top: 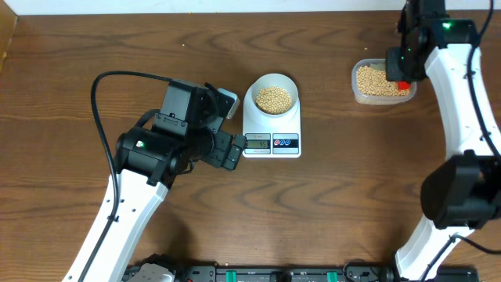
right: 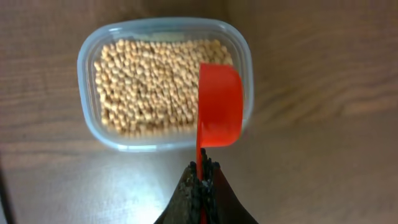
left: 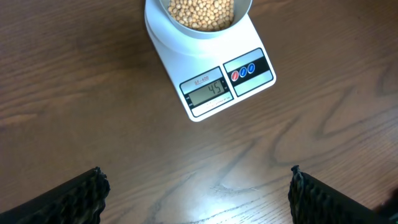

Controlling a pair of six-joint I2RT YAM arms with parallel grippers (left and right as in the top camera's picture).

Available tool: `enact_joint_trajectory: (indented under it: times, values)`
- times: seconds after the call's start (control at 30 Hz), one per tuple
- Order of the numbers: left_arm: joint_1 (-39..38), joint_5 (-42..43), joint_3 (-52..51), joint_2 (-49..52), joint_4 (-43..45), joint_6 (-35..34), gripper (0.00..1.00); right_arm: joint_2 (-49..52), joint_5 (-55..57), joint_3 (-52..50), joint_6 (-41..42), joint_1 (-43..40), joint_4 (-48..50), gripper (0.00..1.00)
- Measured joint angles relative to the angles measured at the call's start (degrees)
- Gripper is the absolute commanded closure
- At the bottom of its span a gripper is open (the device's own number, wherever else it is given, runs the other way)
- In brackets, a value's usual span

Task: Scoop item into bowl and weigh 50g on scale
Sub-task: 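Dip the red scoop into the soybeans and scoop a small amount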

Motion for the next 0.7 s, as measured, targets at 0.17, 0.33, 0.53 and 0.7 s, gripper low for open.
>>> enact_joint_trajectory:
  times: [0.17, 0.33, 0.53, 0.7]
  values:
    - [0.0, 0.0, 0.0, 0.0, 0.0, 0.0, 0.05, 2.4, 0.1, 0.0, -1.3, 0.7, 3.1, 0.99]
    - [0.0, 0.0, 0.0, 0.0, 0.0, 0.0, 0.05, 4.0, -0.3, 0.0, -2.2, 0.9, 4.8, 0.99]
    - [0.0, 0.0, 0.0, 0.0, 0.0, 0.0, 0.05, 5.6, -3.0, 0.0, -2.5, 0.9, 5.7, 0.99]
    - [0.0, 0.0, 0.0, 0.0, 0.0, 0.0, 0.05, 5.6, -5.1, 0.0, -2.6, 0.9, 5.9, 0.99]
